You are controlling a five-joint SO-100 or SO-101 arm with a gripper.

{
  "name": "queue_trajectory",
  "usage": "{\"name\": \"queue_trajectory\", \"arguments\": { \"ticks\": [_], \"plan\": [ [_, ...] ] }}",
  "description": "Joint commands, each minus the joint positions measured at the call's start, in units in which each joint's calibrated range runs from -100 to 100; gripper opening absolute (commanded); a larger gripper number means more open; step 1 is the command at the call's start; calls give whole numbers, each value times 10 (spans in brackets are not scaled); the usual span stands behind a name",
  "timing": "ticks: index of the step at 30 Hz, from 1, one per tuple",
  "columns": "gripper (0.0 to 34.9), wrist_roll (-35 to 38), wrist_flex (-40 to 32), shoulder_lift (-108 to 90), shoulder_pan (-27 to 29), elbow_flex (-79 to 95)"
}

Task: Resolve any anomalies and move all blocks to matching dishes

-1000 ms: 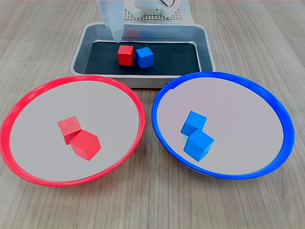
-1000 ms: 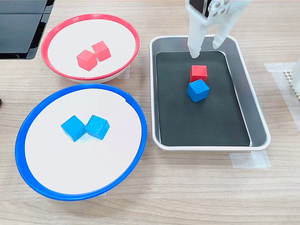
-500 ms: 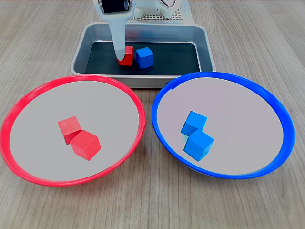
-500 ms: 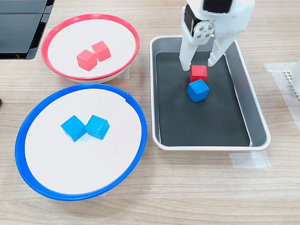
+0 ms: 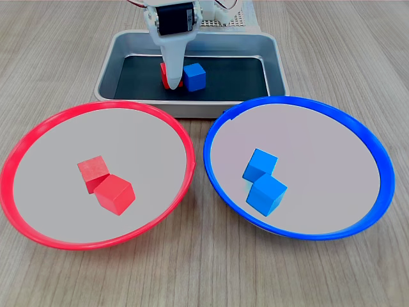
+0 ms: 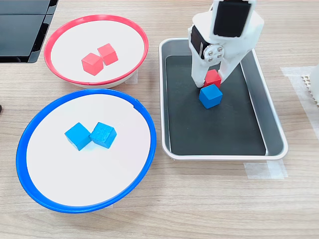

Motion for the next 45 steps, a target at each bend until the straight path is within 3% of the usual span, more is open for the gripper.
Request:
{"name": "queue_trajectory", "arguments": {
  "ticks": [1,6,21,27,30,33,37,39,45],
  "plan": [
    [3,2,35,-44,-1,-61],
    [3,3,54,-82,-17,-180],
    [7,40,-119,197,-23,-412],
    [147,62,-138,217,-16,-411],
    [164,66,-107,182,-13,-396],
    [145,85,51,112,-3,-394],
    [152,110,168,39,2,-334],
    [155,119,175,-8,-2,-257],
    [158,111,79,-133,-24,-14]
  ]
}}
